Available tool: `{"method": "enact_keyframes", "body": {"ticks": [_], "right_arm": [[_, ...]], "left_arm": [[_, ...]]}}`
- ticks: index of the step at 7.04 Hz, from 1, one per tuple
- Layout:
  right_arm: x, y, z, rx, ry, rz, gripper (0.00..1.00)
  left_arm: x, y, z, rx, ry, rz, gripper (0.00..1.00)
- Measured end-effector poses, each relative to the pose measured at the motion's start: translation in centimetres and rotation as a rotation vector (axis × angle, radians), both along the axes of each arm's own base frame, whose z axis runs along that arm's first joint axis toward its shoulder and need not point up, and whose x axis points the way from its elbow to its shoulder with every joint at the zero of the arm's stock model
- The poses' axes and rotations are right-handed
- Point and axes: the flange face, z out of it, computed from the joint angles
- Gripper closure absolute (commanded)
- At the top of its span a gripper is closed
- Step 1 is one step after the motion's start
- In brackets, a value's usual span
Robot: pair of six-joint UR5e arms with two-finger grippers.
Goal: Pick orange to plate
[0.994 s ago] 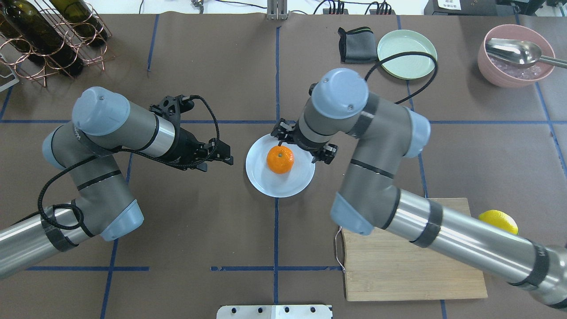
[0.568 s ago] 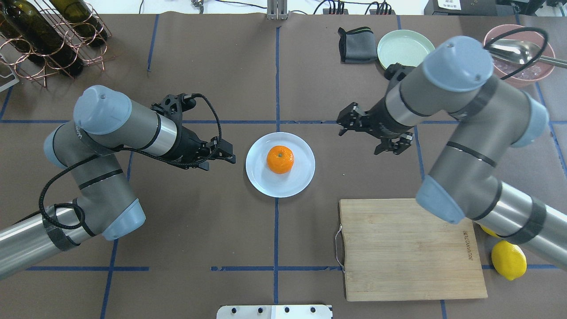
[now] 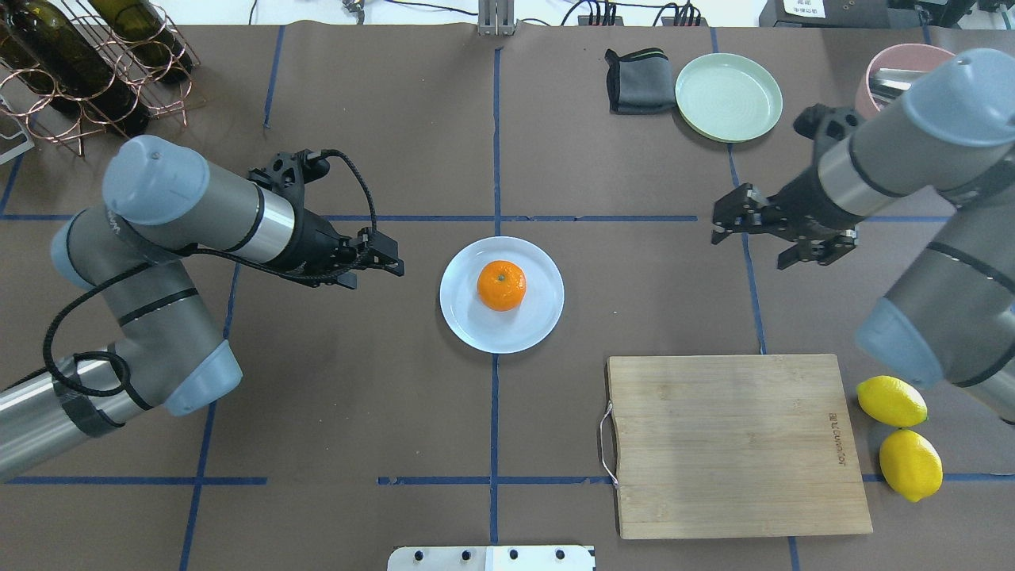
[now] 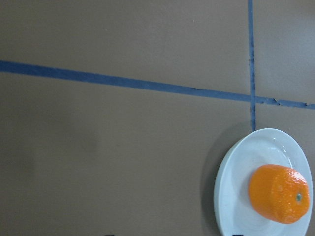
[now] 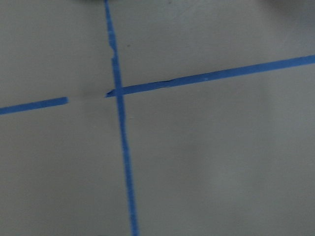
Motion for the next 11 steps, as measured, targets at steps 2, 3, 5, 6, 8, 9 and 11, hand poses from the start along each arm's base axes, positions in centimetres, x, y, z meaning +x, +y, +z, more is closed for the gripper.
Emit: {"method": "enact_keyframes", "body": {"ticks": [2,3,5,6,8,9,11], "right_arm": [[8.1,-1.3,7.5,0.056,0.025,-0.054,0.00],[12.0,-1.9,11.2,0.083,0.035,-0.079,0.00],[17.5,-2.1,15.5,0.115,0.057,-0.120,0.00],[19.1,-2.0,16.2,0.123,0.061,-0.131,0.00],[20.3,-2.2,15.2,0.144,0.052,-0.128,0.00],[20.4,-2.0,14.1,0.160,0.041,-0.126,0.00],[19.8,-1.4,13.1,0.178,0.046,-0.141,0.00]], "left_arm": [[-8.5,-1.9,6.6,0.156,-0.104,0.025,0.17],[-13.7,-3.1,9.8,0.230,-0.178,0.036,0.17],[-24.7,-6.2,13.7,0.310,-0.341,0.081,0.17],[-30.3,-7.2,15.1,0.297,-0.392,0.109,0.17],[-37.4,-6.8,17.1,0.187,-0.403,0.144,0.08],[-38.5,-6.4,17.6,0.131,-0.395,0.153,0.00],[-38.9,-5.7,18.3,0.065,-0.384,0.162,0.00]]}}
